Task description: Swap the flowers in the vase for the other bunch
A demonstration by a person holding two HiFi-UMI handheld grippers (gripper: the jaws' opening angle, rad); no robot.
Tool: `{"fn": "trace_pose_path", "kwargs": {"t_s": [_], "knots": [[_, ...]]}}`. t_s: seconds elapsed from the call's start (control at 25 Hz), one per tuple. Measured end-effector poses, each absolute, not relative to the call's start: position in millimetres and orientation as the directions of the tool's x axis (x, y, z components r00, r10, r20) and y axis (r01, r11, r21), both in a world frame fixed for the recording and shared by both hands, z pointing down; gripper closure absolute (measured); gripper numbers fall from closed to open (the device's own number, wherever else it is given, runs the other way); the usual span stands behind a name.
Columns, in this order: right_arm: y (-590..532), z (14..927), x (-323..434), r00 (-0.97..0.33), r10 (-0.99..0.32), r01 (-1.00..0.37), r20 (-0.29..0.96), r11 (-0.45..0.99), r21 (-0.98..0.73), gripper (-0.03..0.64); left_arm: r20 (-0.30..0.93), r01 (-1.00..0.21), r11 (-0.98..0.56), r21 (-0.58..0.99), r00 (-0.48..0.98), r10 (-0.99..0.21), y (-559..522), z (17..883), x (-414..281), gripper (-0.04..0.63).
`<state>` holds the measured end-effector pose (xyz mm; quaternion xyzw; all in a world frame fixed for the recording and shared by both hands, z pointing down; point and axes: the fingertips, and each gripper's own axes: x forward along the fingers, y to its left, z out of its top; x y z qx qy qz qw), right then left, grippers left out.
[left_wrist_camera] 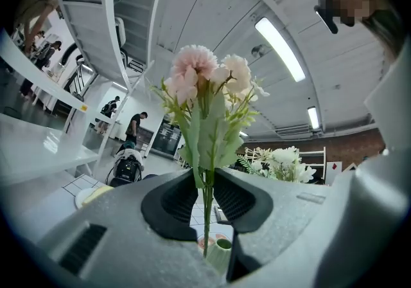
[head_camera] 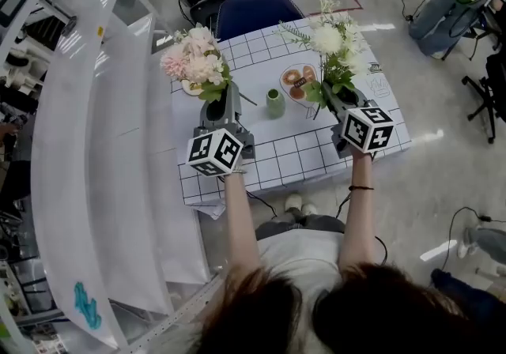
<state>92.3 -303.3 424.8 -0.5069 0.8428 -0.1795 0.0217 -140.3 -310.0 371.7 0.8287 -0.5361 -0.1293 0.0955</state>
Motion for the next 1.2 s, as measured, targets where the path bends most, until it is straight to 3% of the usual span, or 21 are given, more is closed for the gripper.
{"fn": "trace_pose_path", "kwargs": {"t_s": [1.2], "knots": [[-282, 414, 72, -0.517, -0.846, -0.83, 0.127, 0.461, -0.313, 0.561, -0.06, -0.889, -0.341, 0.307, 0.339, -0.939, -275, 387, -164, 0.52]]}}
